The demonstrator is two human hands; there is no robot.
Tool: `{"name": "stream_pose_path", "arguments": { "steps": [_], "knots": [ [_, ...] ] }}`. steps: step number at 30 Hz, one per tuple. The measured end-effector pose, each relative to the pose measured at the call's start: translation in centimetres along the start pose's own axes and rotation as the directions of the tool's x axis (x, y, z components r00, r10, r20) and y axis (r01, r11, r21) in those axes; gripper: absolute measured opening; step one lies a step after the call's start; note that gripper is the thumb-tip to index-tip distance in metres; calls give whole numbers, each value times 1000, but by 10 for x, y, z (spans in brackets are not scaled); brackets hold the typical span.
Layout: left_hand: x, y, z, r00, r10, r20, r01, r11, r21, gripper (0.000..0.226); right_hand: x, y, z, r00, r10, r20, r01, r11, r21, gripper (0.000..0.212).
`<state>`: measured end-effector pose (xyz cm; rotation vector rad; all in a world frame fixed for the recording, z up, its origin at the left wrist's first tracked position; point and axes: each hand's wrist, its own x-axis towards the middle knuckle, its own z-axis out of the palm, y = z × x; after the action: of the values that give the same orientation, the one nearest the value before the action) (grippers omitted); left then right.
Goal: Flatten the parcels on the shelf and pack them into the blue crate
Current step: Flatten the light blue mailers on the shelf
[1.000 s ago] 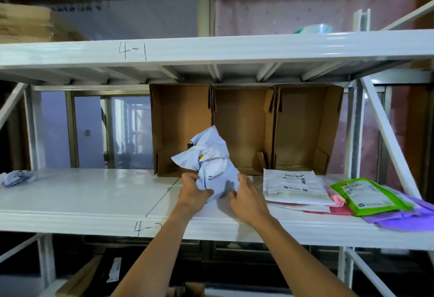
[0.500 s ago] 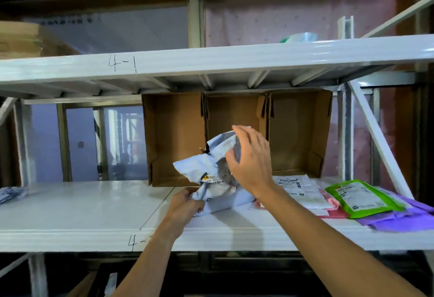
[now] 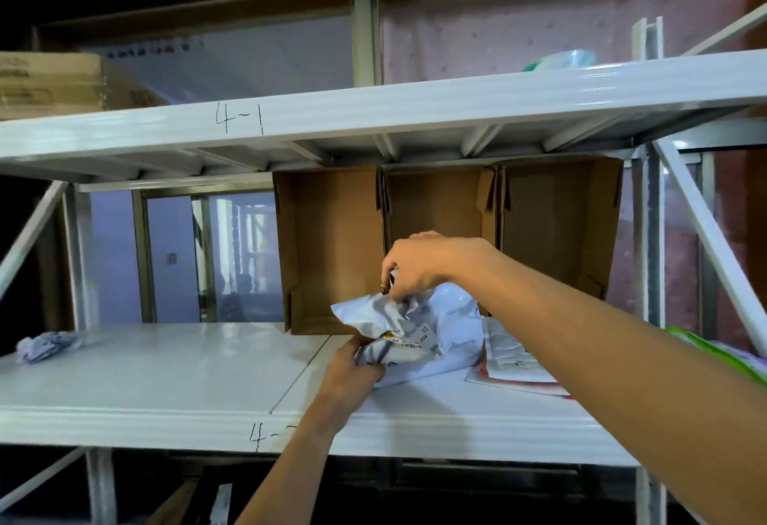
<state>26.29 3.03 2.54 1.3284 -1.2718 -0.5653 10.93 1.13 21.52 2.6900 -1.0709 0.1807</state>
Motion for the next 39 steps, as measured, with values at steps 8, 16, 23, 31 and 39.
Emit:
{"name": "stream_pose_path", "arguments": {
  "steps": [8, 16, 23, 31, 39],
  "knots": [
    [1, -1, -2, 997, -49, -51, 48, 998, -27, 32, 0, 43, -2, 966, 127, -226, -72, 969, 236, 12],
    [4, -4, 3, 997, -28, -77, 28, 1000, 0, 26, 13, 75, 3, 923, 225, -313, -68, 894, 443, 8],
    [4, -3, 3, 997, -34, -64, 33, 999, -16, 37, 22, 83, 8, 878, 265, -398, -27, 859, 512, 10],
    [-3, 9, 5, 998, 27, -60, -27, 1000, -6, 31, -16, 104, 30, 869, 371, -328, -69, 747, 662, 53],
    [2, 17, 10, 980, 51, -191, -36, 996, 82, 25, -67, 133, 55, 742, 634, -217, -23, 348, 937, 57]
  ]
}}
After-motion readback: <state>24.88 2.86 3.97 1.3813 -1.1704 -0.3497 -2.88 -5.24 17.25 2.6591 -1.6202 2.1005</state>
